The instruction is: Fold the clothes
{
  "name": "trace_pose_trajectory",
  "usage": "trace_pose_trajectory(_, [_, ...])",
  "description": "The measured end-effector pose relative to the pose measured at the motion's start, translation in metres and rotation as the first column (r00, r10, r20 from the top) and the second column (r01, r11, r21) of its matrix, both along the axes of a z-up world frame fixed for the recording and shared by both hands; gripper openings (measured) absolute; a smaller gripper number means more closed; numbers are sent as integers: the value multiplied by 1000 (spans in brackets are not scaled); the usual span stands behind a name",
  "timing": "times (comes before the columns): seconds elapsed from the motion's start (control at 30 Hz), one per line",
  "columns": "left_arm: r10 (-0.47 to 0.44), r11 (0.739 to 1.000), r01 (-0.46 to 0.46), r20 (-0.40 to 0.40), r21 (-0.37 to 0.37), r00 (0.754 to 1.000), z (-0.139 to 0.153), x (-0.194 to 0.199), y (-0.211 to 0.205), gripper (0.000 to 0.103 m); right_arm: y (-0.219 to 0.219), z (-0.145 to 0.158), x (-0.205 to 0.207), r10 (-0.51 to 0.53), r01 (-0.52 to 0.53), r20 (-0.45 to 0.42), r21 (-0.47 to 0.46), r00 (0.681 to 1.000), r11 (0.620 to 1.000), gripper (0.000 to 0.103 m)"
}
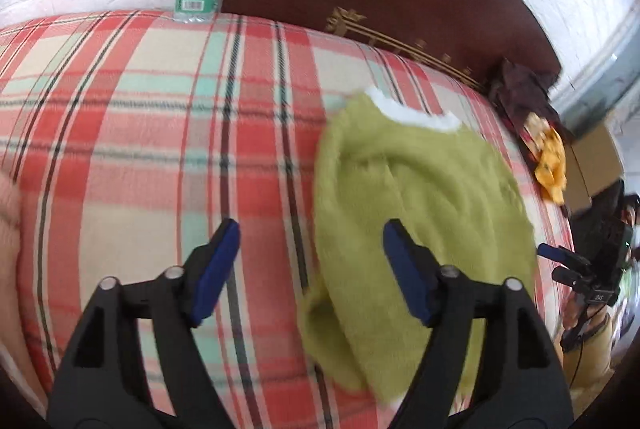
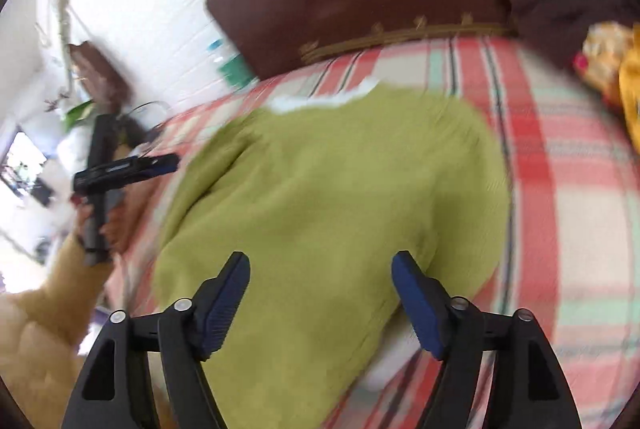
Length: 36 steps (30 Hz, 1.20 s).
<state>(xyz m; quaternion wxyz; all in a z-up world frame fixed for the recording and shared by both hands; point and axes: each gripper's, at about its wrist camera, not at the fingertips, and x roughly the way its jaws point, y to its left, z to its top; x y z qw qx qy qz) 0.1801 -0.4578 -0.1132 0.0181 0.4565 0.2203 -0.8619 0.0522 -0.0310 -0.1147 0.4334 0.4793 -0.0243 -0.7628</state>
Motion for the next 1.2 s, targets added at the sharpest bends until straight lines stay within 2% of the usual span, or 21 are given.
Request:
trace_pose_trajectory(0.17, [-95, 995, 94, 52, 22, 994, -23, 28, 37, 81, 18, -18, 61, 42, -39, 96, -33, 995, 999, 80])
trace_pose_trajectory(0.23, [-121, 993, 120, 87, 17, 989, -34, 26, 51, 81, 17, -23, 80, 72, -72, 104, 4, 992, 997, 81])
trace_pose_trajectory(0.33, [-136, 991, 136, 48, -7, 990, -33, 22, 63, 79, 9, -22, 102, 101, -105, 67, 69, 993, 992, 81])
trace_pose_trajectory(0.37, [-140, 990, 140, 45, 4, 989, -32, 19, 64, 62, 5, -18, 107, 108, -111, 43, 81, 993, 991, 81])
trace_pose_trajectory(0.4, [-143, 990, 142, 50, 25, 988, -31, 14, 63, 35, 1, -13, 111, 114, -115, 14, 80, 993, 990, 81])
trace_pose_trajectory(0.43, [-147, 989, 144, 55, 45, 988, -30, 9, 62, 26, -2, -7, 116, 122, -120, -16, 75, 992, 990, 81])
trace_pose_trajectory(0.5, [-129, 991, 127, 51, 40, 990, -23, 2, 58, 20, -10, 6, 125, 146, -142, -84, 56, 986, 988, 81])
trace_pose_trajectory(0.57, [-88, 995, 87, 30, 58, 996, -10, -6, 47, 19, -23, 15, 129, 182, -177, -140, 44, 973, 983, 81])
trace_pose_trajectory(0.67, [43, 985, -44, 13, 167, 999, 4, -13, 16, 20, -47, 15, 135, 241, -230, -172, 84, 955, 970, 81])
trace_pose_trajectory(0.73, [128, 977, -128, 15, 173, 992, 13, -8, 1, 21, -63, 10, 139, 286, -268, -182, 119, 941, 956, 81])
trace_pose_trajectory(0.83, [167, 963, -160, -15, 216, 986, 16, 11, -8, 25, -85, -7, 141, 334, -293, -203, 205, 921, 934, 81])
trace_pose_trajectory(0.87, [180, 960, -172, -21, 221, 983, 15, 18, -10, 36, -91, -16, 137, 334, -282, -202, 246, 921, 927, 80])
trace_pose_trajectory(0.9, [186, 951, -174, -23, 256, 982, 12, 27, -14, 48, -95, -24, 131, 325, -269, -187, 273, 927, 924, 80])
trace_pose_trajectory(0.93, [187, 937, -171, -23, 304, 982, 8, 36, -18, 51, -95, -31, 125, 307, -254, -168, 278, 937, 926, 75])
trace_pose_trajectory(0.97, [179, 916, -157, -25, 370, 984, 2, 44, -21, 53, -95, -35, 118, 287, -238, -154, 276, 945, 931, 63])
trace_pose_trajectory(1.0, [161, 913, -139, -26, 383, 987, -1, 51, -17, 53, -93, -35, 111, 264, -222, -142, 255, 954, 941, 55])
trace_pose_trajectory(1.07, [120, 928, -103, -25, 357, 992, -6, 65, -4, 53, -84, -29, 94, 219, -198, -98, 186, 971, 962, 18])
trace_pose_trajectory(1.13, [42, 957, -28, -40, 287, 998, -5, 76, 19, 53, -71, -21, 74, 165, -163, -29, 70, 986, 984, 16])
trace_pose_trajectory(1.2, [-38, 971, 47, -44, 232, 998, -5, 81, 44, 54, -57, -13, 50, 116, -115, 32, -41, 993, 993, 16])
